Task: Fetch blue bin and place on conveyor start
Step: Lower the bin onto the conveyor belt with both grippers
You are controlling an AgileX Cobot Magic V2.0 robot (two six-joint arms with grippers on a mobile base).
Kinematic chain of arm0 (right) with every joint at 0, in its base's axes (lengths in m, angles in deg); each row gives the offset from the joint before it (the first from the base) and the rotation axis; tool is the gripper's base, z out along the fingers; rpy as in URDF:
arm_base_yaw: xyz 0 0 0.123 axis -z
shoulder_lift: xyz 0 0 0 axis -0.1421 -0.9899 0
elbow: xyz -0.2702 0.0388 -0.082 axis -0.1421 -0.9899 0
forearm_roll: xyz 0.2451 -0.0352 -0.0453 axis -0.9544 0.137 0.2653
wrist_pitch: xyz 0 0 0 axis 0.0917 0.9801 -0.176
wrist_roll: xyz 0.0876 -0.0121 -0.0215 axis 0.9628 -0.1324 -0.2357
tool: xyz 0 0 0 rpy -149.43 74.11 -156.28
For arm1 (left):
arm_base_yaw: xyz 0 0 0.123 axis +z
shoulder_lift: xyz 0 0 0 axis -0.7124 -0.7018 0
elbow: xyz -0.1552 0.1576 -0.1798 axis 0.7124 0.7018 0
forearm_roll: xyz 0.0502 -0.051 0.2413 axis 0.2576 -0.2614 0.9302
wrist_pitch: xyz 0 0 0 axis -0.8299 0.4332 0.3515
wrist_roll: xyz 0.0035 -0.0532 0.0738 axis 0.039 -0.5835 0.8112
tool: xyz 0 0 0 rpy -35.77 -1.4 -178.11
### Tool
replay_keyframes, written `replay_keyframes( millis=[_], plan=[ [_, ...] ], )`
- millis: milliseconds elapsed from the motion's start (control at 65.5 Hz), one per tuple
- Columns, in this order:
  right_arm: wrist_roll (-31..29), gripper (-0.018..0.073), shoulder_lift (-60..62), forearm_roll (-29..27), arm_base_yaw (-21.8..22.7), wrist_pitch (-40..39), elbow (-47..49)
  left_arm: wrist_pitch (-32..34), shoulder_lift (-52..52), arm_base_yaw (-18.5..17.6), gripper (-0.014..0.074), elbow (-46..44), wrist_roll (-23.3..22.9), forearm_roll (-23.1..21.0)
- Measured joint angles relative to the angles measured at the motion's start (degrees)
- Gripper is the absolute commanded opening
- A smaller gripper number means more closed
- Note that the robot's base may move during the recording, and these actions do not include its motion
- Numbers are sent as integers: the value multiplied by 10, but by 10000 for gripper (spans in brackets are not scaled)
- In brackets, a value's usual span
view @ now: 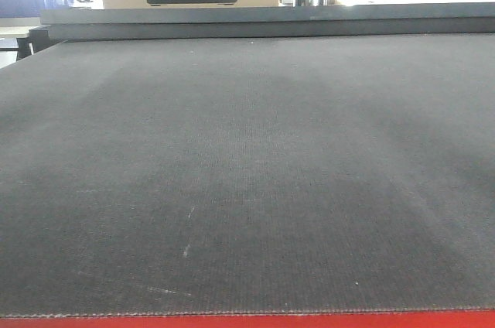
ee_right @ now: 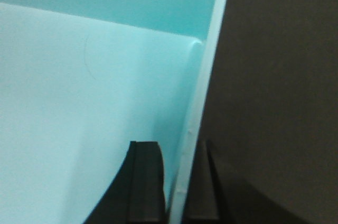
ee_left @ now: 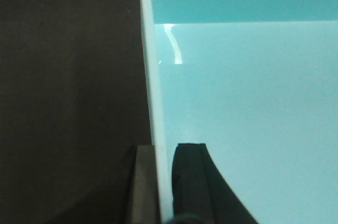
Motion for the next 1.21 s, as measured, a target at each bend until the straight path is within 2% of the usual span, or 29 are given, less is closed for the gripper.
replay_keyframes(
  millis=[199, 443, 657, 703, 794, 856, 917, 962, 1054, 1100, 1207],
  plan=[
    [3, -153, -5, -14, -1, -2, -95, 4, -13, 0, -111, 78, 0, -6],
    [3, -153, -15, -25, -1, -89, -235, 56, -48, 0, -111, 188, 0, -16],
    [3, -149, -40, -27, -1, -147, -287, 101, -66, 0, -111, 249, 0, -25],
    [3, -133, -48, -27, -1, -151, -290, 106, -67, 0, -111, 257, 0, -25],
    [3, -28, -61, -28, -1, -154, -290, 116, -71, 0, -99, 271, 0, -28],
    [1, 72, -67, -29, -1, -156, -290, 117, -72, 0, -44, 275, 0, -29],
    [-4, 256, -68, -27, -1, -157, -290, 117, -72, 0, 70, 276, 0, -29],
    [-5, 410, -68, -26, -1, -161, -290, 115, -72, 0, 217, 276, 3, -28],
    [-7, 580, -68, -26, -1, -162, -290, 110, -72, 0, 511, 276, 5, -27],
    [-9, 568, -68, -25, -1, -162, -290, 101, -72, 0, 628, 276, 5, -28],
    [-9, 540, -62, -25, -1, -162, -290, 76, -71, 0, 556, 272, 5, -32]
  ],
)
